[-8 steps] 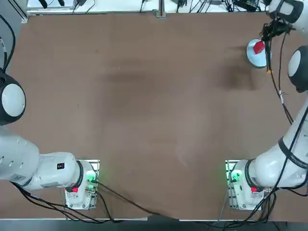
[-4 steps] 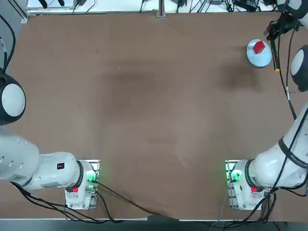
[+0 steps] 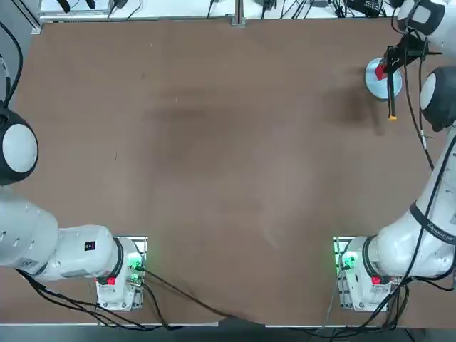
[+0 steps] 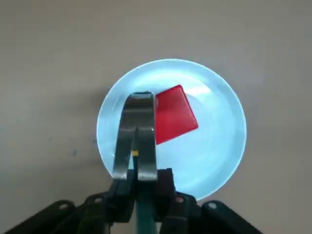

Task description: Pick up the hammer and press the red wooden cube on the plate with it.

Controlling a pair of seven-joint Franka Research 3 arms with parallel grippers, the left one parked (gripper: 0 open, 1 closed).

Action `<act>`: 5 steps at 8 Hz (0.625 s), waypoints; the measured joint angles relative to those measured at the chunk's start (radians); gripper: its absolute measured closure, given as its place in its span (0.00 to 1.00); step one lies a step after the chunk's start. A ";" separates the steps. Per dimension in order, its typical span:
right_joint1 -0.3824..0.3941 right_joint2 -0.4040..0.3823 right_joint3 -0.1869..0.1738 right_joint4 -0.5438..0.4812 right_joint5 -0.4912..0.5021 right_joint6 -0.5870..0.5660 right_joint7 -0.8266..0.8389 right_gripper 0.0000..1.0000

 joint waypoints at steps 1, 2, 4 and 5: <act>0.001 -0.009 0.000 0.005 0.000 -0.001 -0.001 0.79; 0.001 -0.027 0.000 0.015 -0.006 -0.009 -0.003 0.79; 0.000 -0.080 -0.004 0.029 -0.065 -0.052 -0.005 0.79; -0.003 -0.094 -0.006 0.027 -0.081 -0.066 -0.005 0.79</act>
